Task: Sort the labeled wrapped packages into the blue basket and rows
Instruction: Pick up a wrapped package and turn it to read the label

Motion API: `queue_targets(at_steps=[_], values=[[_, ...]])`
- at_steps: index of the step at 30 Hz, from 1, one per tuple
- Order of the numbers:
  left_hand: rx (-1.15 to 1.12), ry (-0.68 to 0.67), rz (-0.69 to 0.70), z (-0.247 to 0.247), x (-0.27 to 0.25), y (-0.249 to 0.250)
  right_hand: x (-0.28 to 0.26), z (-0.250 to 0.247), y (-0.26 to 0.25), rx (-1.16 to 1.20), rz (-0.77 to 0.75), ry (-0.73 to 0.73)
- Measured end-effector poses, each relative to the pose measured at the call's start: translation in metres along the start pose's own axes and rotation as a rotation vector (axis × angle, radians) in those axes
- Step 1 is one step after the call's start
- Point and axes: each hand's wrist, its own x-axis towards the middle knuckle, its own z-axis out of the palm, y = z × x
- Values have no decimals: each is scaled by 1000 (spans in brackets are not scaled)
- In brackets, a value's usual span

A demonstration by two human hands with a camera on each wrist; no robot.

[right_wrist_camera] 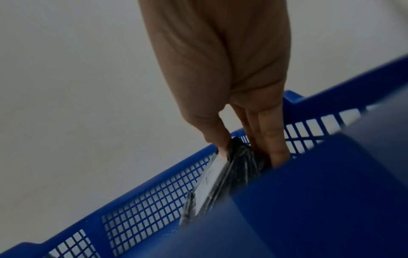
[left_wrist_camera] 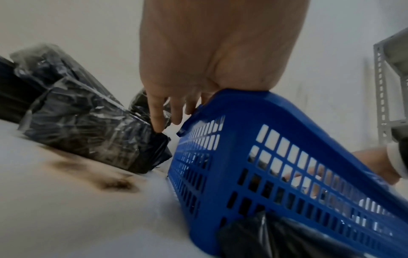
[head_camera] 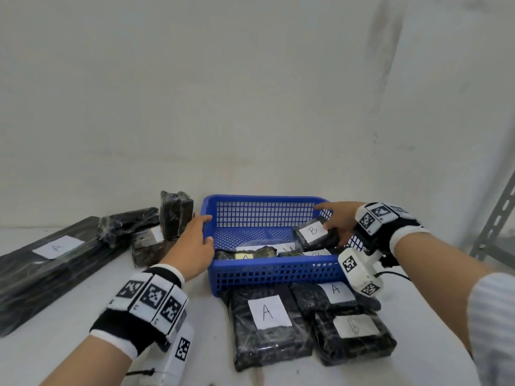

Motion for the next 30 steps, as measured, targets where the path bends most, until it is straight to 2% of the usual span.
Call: queue_targets(at_steps=[2,15,21,24,27,30], values=[[0,-5,-1,2,3,-1,0,1,2,-34,-14,-40],[-15,-44,2,1,4,-4,3,15,12,-209,-115,65],[25,-44,-10,1,3,-2,10,19,13,-513,-116,53],[20,-41,-24,0,1,-1,9,18,13,-553,-109,6],[74,58,-31,-1,-2,-1,2,13,9,-526,-112,-27],[73,327,25,-11,-5,4,-6,5,6,-408,-123,-45]])
